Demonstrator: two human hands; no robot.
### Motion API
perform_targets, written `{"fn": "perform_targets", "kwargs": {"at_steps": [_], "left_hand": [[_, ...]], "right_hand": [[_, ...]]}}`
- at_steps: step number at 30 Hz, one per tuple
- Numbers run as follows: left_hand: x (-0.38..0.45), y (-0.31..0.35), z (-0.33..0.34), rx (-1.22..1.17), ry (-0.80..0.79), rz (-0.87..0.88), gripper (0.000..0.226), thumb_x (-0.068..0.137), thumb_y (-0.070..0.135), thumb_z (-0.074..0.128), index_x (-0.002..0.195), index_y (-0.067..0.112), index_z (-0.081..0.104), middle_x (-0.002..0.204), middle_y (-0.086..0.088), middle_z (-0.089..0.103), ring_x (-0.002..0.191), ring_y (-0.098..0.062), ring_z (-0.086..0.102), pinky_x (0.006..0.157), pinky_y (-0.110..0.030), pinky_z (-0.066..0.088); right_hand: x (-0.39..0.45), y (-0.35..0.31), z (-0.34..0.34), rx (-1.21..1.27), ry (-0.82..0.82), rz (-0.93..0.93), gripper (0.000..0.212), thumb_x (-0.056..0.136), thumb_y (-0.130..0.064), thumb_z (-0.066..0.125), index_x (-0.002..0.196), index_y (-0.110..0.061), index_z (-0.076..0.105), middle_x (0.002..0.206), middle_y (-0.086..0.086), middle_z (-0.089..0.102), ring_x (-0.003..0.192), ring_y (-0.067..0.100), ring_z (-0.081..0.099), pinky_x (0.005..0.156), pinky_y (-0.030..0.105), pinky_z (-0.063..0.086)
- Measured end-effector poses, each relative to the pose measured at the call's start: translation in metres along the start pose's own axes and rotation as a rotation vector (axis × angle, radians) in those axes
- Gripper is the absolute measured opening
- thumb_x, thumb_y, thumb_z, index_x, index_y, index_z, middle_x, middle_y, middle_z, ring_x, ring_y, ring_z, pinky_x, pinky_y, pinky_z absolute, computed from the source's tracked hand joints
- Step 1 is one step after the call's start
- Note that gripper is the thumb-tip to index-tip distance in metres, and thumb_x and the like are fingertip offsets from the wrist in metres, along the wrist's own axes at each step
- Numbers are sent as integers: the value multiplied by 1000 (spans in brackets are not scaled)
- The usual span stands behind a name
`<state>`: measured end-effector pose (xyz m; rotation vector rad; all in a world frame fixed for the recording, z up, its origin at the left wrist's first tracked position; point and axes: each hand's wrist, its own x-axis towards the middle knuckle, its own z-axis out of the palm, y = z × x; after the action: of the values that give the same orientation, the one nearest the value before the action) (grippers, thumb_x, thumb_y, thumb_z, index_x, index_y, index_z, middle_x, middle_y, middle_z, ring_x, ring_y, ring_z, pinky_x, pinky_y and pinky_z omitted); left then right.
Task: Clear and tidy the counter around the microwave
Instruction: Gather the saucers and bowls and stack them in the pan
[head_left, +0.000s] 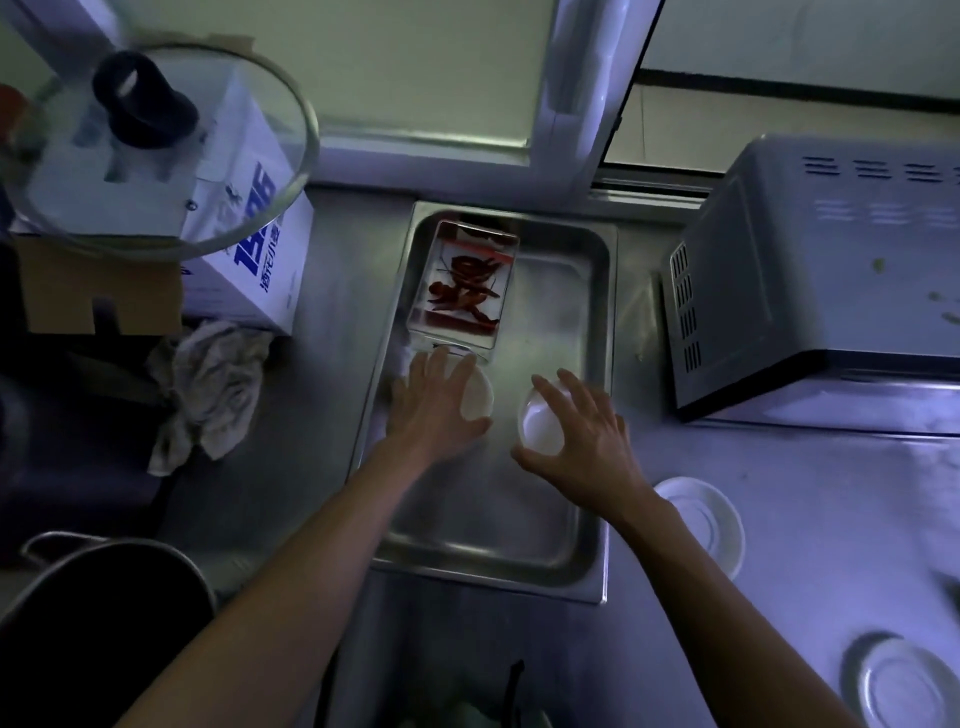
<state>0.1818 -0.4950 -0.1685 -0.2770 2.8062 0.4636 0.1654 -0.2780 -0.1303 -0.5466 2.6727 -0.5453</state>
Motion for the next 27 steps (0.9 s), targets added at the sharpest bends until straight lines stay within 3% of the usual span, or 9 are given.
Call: {"fn": "perform_targets", "kwargs": {"at_steps": [5,11,15,22,24,27], "left_hand": [[12,-6,14,22,-29,37,99,76,67,65,153,33,12,160,-8,13,147,-35,15,114,-61,25],[22,-12,27,80,-47,86,102,75,72,62,153,32,10,162,-9,11,148,-37,14,117,-63,10],[21,-11,29,82,-57,73,103,78,71,62,155,33,5,165,-8,4,151,-38,5,118,-60,2],[12,-7,22,39,-102,30,100,84,69,56,156,34,-4,165,-5,-12,151,-34,-13,119,-61,5],[2,-8,18,41,-31,37,85,91,63,50,156,31,7,165,-6,-2,152,-34,-6,119,-59,15],[-15,-14,7,39,86,48,62,95,48,52,148,27,28,157,-5,26,147,-33,21,113,-56,31]], "right_hand": [[4,3,2,18,5,30,95,78,-67,68,155,-42,19,165,-5,13,149,21,13,114,50,25],[10,8,6,13,-11,49,95,78,-69,66,155,-41,18,165,-4,11,149,22,11,114,52,24],[11,10,8,20,-13,44,94,78,-69,66,155,-38,21,165,-2,14,149,24,14,114,54,26],[15,6,16,13,-29,21,97,73,-75,55,155,-37,21,165,0,14,150,27,13,115,55,23],[17,6,17,-4,-31,4,96,76,-72,62,155,-38,19,165,0,12,150,27,11,117,54,20],[22,-2,16,-23,-34,-33,96,79,-67,67,156,-39,17,166,0,9,150,27,7,118,53,17]]}}
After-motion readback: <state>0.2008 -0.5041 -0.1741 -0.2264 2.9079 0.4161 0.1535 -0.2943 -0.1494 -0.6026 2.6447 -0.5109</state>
